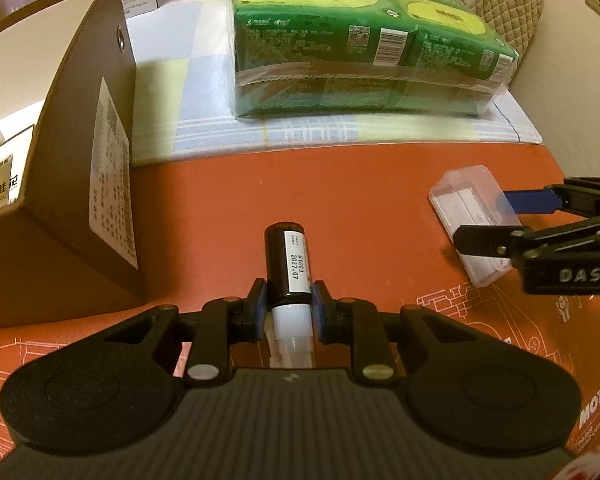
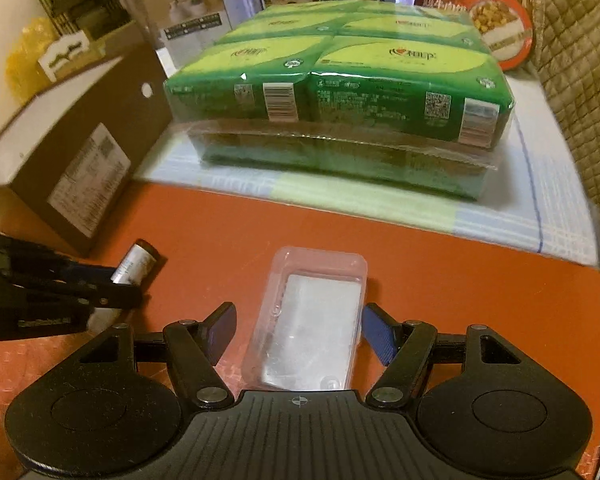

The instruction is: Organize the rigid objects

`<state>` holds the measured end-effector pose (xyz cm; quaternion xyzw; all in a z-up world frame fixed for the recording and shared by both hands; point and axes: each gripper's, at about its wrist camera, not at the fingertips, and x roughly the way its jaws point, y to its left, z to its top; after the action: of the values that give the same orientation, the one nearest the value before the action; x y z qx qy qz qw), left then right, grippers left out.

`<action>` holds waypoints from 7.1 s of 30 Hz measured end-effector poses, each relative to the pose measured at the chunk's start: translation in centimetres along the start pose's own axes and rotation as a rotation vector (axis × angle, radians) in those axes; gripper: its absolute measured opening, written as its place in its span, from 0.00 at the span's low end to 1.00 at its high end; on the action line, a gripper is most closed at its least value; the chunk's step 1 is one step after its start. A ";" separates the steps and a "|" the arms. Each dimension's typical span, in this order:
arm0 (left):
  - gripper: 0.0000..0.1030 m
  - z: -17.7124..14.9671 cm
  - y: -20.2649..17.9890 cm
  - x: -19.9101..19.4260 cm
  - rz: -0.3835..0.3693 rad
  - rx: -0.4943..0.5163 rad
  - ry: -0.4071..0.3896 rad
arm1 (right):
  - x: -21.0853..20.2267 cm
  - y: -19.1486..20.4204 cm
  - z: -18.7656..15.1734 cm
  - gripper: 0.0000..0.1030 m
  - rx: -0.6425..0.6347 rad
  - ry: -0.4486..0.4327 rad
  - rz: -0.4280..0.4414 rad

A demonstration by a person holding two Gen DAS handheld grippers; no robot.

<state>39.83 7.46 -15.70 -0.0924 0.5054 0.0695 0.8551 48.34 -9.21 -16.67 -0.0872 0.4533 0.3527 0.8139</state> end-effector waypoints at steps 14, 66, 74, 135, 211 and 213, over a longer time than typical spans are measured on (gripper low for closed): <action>0.19 -0.5 -0.8 -0.1 0.025 0.046 -0.008 | 0.4 1.6 -0.9 0.51 0.013 0.020 -0.079; 0.18 -9.5 10.9 -18.2 0.063 -0.161 -0.223 | -7.0 17.7 -2.0 0.51 -0.159 -0.100 0.196; 0.18 -7.9 15.0 -21.6 0.079 -0.182 -0.307 | -6.4 22.7 1.6 0.51 -0.197 -0.154 0.255; 0.37 9.7 31.7 -7.5 0.107 -0.088 -0.162 | 11.3 26.4 19.8 0.51 -0.110 -0.073 -0.028; 0.74 -11.3 11.6 -23.3 0.016 -0.066 -0.261 | -12.9 22.4 -3.6 0.64 0.133 -0.156 -0.013; 0.74 -12.0 10.6 -23.5 0.008 -0.058 -0.257 | -13.6 22.0 -4.6 0.64 0.142 -0.155 -0.017</action>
<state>16.13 14.49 -1.70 -0.1053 0.3896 0.0985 0.9096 26.19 -1.86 -4.54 -0.0057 0.4121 0.3185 0.8536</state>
